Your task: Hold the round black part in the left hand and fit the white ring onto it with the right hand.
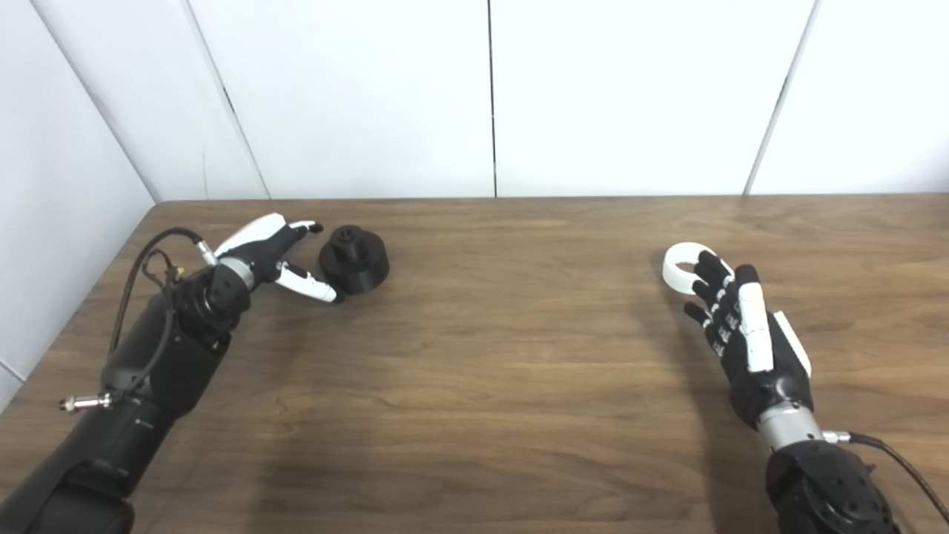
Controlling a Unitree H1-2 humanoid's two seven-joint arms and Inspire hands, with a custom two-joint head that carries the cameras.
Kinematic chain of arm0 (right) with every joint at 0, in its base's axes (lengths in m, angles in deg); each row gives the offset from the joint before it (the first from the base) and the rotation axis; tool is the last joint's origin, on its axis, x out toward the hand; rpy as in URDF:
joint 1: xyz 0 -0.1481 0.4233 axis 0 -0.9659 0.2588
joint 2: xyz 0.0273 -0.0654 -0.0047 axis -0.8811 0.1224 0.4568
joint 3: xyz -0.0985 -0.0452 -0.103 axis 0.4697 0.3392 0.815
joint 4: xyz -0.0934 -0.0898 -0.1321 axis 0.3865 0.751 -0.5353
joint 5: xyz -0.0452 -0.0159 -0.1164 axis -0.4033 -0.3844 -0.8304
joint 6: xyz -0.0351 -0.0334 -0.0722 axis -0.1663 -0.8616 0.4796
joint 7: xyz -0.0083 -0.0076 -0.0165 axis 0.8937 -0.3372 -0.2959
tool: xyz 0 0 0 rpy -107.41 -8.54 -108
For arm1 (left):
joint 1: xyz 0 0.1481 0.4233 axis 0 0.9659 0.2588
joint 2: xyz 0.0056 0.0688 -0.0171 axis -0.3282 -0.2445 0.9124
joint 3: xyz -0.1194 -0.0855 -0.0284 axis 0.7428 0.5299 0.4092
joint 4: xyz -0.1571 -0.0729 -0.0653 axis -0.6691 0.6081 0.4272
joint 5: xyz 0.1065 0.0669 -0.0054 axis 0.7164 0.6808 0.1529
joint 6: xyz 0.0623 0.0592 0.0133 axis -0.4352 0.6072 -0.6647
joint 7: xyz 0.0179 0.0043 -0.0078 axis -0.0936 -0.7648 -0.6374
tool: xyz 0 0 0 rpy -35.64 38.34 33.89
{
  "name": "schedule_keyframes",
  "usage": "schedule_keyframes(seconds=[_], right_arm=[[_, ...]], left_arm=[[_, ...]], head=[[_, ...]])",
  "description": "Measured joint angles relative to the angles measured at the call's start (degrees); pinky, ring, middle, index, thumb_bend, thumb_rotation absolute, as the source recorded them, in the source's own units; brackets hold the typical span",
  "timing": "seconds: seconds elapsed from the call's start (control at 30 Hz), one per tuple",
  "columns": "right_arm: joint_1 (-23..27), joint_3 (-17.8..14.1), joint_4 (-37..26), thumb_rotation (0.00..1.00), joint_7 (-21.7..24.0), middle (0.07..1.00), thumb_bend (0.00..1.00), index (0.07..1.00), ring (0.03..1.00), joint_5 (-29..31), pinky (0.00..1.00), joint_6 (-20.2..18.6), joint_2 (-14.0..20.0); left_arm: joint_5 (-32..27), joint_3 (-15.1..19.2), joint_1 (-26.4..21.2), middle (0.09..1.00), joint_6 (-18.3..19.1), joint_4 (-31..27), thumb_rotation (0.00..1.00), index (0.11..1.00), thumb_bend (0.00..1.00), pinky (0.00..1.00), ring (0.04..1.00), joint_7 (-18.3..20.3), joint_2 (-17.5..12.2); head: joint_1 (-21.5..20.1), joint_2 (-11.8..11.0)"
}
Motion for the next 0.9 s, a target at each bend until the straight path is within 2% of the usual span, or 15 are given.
schedule_keyframes(seconds=[0.37,0.63,0.9], right_arm=[[-0.5,0.1,0.0,1.0,-0.1,0.952,0.62,0.926,0.976,-0.9,0.94,0.0,-0.5],[-1.1,0.0,0.0,1.0,-0.1,0.948,0.62,0.921,0.968,-0.9,0.93,0.0,-0.6],[-1.1,-0.4,0.0,1.0,-0.1,0.946,0.62,0.918,0.965,-0.8,0.93,0.0,-0.6]], left_arm=[[1.3,-1.1,-1.8,1.0,-0.5,0.2,0.33,0.933,1.0,0.99,1.0,0.0,0.4],[1.4,-1.5,-2.5,0.996,-2.5,2.9,0.28,0.885,0.98,0.92,1.0,-0.1,1.5],[1.1,-1.4,-3.8,0.993,-2.5,4.8,0.28,0.859,0.97,0.95,1.0,-0.1,2.9]], head=[[-0.5,0.1],[-0.8,-0.1],[-1.0,-0.2]])
